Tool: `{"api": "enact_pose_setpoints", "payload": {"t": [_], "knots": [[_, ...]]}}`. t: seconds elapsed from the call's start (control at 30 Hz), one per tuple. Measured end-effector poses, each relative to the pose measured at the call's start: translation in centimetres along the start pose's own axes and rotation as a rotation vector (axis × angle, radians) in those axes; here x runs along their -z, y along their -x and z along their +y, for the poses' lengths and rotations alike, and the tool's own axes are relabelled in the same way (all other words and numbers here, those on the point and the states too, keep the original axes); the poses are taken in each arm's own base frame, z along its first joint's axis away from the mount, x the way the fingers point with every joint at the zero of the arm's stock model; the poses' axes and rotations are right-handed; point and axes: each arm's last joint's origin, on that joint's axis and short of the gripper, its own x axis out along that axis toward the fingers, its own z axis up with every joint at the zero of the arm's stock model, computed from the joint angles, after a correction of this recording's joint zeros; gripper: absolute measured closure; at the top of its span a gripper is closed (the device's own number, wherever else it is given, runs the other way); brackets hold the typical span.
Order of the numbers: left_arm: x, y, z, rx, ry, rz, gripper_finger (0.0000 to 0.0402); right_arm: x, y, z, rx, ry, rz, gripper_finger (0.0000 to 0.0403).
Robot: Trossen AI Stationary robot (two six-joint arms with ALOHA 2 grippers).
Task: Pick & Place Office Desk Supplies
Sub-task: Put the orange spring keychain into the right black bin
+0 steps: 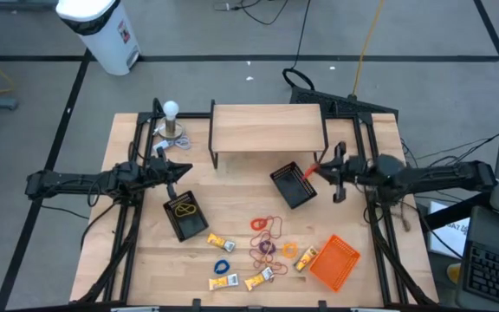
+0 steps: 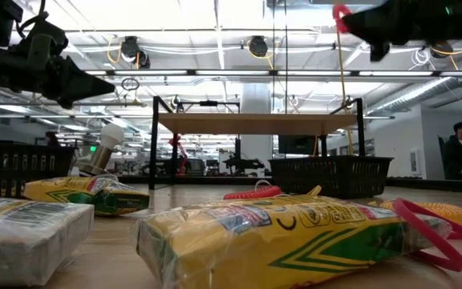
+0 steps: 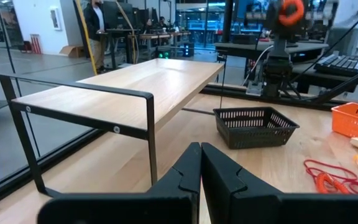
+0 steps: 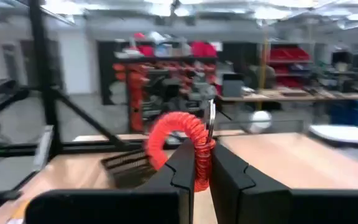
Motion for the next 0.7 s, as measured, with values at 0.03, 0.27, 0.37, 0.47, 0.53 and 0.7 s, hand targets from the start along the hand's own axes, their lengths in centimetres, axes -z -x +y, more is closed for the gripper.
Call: {"api": "enact_pose_setpoints", "payload": {"t": [0.03,0.27,0.37,0.47,0.53,0.7], "knots": [[0.0,0.0,0.0,0.0,0.001,-0.003,0.0392,-0.8,-0.4,0.0,0.034,0.001,0.055,0.0385],[-0.1,0.0,0.0,0.003,0.007,-0.007,0.0392,-3.3,-3.3,0.6,0.119,-0.01,0.323,0.0385],[-0.1,0.0,0.0,0.007,0.01,-0.005,0.0392,-2.7,-4.6,0.8,0.149,-0.014,0.42,0.0385],[-0.1,0.0,0.0,0.009,0.011,-0.005,0.0392,-2.1,-5.6,0.9,0.162,-0.03,0.476,0.0385],[-0.1,0.0,0.0,0.009,0.017,-0.005,0.0392,-2.1,-6.4,1.1,0.169,-0.039,0.503,0.0385],[0.0,0.0,0.0,0.009,0.018,-0.004,0.0392,-1.0,-7.8,1.3,0.202,-0.04,0.671,0.0385]]}}
